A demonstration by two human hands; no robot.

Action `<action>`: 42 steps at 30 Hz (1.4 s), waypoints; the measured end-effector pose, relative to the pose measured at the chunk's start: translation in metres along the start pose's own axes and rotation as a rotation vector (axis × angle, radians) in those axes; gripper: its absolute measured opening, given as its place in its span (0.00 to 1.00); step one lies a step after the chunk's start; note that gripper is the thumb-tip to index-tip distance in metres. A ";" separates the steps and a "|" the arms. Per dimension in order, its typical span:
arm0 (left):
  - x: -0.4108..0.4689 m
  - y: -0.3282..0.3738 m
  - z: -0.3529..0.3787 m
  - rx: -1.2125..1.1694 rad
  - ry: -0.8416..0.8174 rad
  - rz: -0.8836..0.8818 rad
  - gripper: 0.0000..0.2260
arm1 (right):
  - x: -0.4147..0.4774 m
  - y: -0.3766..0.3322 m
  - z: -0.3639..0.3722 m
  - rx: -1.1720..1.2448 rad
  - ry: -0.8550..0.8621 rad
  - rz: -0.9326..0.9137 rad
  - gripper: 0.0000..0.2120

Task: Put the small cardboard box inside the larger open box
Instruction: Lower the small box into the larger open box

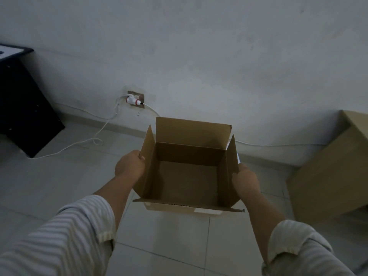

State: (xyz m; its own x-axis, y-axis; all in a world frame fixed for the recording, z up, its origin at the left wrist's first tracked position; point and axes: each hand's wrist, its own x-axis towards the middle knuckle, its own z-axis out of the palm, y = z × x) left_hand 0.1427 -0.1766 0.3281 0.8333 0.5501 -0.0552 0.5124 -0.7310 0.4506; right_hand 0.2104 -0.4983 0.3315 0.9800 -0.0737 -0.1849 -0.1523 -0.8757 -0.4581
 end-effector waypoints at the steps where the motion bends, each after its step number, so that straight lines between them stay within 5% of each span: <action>1: 0.000 0.012 0.009 -0.002 -0.001 -0.014 0.08 | 0.014 0.009 -0.005 -0.007 -0.013 -0.004 0.10; 11: 0.057 0.049 0.089 -0.013 0.055 -0.118 0.10 | 0.130 0.043 0.015 0.026 -0.029 -0.079 0.08; 21: 0.149 0.043 0.212 -0.072 0.211 -0.073 0.10 | 0.261 0.067 0.121 0.089 0.052 -0.154 0.08; 42: 0.211 -0.020 0.438 -0.107 0.279 -0.074 0.09 | 0.361 0.159 0.317 0.096 0.134 -0.219 0.08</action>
State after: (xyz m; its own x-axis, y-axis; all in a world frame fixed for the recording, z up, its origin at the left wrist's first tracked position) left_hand 0.3993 -0.2226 -0.0827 0.6979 0.7007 0.1483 0.5325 -0.6462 0.5467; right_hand 0.4994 -0.5126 -0.0839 0.9982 0.0442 0.0414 0.0598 -0.8292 -0.5557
